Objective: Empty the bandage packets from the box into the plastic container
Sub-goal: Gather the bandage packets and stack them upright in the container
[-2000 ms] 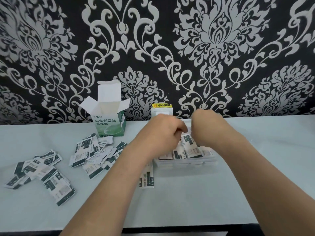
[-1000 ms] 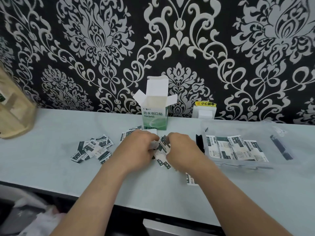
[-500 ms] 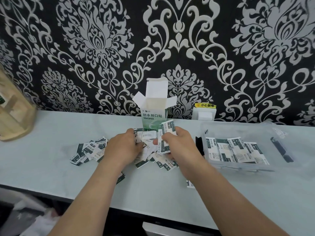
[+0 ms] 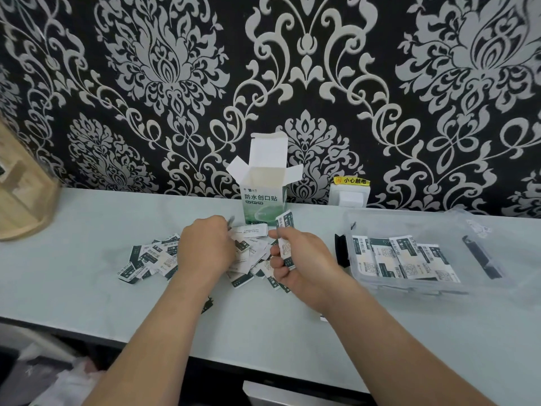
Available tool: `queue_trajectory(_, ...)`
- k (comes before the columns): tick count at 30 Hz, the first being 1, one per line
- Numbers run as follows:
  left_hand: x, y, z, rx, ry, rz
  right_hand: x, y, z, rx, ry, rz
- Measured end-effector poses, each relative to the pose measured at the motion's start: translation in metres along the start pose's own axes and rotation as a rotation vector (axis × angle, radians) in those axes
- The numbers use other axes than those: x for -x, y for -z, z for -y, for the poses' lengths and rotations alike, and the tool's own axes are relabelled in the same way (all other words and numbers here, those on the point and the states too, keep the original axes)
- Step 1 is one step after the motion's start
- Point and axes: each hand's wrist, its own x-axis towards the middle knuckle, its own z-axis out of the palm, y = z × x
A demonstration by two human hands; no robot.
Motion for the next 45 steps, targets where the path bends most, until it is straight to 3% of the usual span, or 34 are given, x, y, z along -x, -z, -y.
queue_trajectory(5, 0.005, 0.038, 0.007, 0.332, 0.119, -0.124, -0.004, 0.0, -0.001, -0.056, -0.026, 0.016)
queue_trajectory(8, 0.016, 0.054, -0.01, 0.86, 0.18, -0.004, -0.002, -0.002, -0.001, -0.078, -0.001, 0.066)
queue_trajectory(10, 0.023, 0.05, -0.027, 0.961, 0.13, 0.116, 0.0, -0.003, -0.001, -0.093, 0.024, 0.148)
queue_trajectory(13, 0.034, 0.042, -0.045, 0.867, -0.007, 0.139, 0.001, -0.002, 0.0, -0.097, 0.055, 0.232)
queue_trajectory(17, 0.044, 0.033, -0.06, 0.48, -0.182, -0.05, 0.006, -0.003, 0.003, -0.034, 0.093, 0.211)
queue_trajectory(23, 0.047, 0.03, -0.065, 0.445, -0.277, -0.169, 0.006, -0.005, 0.005, -0.118, 0.09, 0.184)
queue_trajectory(26, 0.051, 0.033, -0.065, 0.418, -0.347, 0.003, 0.004, -0.003, 0.005, -0.128, 0.123, 0.126)
queue_trajectory(30, 0.039, 0.049, -0.047, 0.63, -0.397, 0.339, 0.002, 0.001, 0.007, -0.067, 0.135, 0.042)
queue_trajectory(33, 0.041, 0.046, -0.039, 0.503, -0.449, 0.556, 0.005, 0.001, 0.01, 0.018, 0.093, 0.046)
queue_trajectory(35, 0.046, 0.038, -0.042, 0.417, -0.509, 0.537, 0.001, 0.001, 0.008, 0.121, 0.081, 0.065)
queue_trajectory(40, 0.038, 0.026, -0.038, 0.476, -0.538, 0.377, 0.0, 0.003, 0.005, 0.442, 0.156, 0.089)
queue_trajectory(43, 0.037, 0.026, -0.037, 0.478, -0.525, 0.303, 0.003, 0.003, 0.004, 0.445, 0.16, 0.098)
queue_trajectory(45, 0.031, 0.027, -0.031, 0.543, -0.483, 0.379, 0.001, 0.001, 0.003, 0.4, 0.16, 0.07)
